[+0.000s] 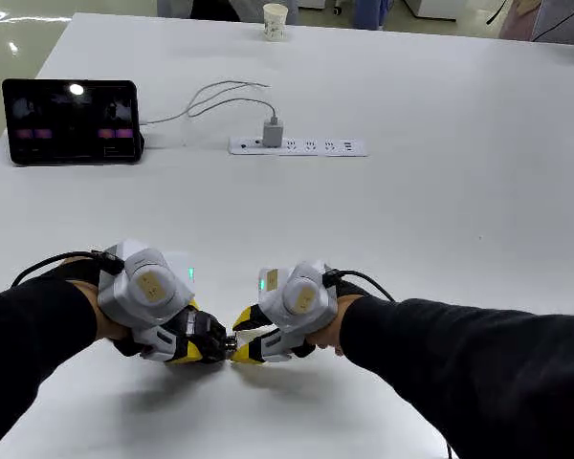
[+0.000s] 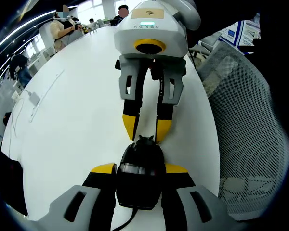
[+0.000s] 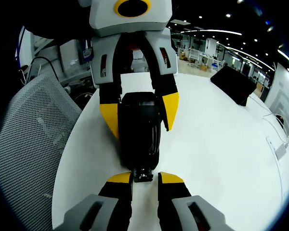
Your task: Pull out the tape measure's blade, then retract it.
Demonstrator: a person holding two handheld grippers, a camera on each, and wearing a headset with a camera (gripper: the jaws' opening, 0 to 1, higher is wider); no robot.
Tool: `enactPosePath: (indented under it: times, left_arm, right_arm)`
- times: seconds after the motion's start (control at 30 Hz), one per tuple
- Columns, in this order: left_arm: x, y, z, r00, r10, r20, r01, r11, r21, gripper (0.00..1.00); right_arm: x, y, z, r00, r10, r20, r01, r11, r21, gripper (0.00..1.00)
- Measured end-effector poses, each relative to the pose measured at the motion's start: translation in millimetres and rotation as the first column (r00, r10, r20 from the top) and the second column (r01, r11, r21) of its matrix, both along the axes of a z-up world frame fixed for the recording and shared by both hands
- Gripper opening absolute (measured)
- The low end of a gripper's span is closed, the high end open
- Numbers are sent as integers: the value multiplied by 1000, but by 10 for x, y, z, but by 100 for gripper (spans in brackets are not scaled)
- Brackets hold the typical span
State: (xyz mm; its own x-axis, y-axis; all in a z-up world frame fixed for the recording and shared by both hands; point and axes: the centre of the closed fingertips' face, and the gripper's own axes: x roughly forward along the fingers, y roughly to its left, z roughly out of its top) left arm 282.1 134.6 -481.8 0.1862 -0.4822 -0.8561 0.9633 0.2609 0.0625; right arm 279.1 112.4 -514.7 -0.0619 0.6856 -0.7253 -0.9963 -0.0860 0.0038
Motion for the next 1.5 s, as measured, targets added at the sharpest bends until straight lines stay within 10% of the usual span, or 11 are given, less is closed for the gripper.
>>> enactPosePath:
  times: [1.5]
  left_arm:
    - [-13,19,4,1000,-4,4,4,1000,7,30]
  right_arm:
    - [-14,-135,-59,1000,16,-13,-16,999,-47,10]
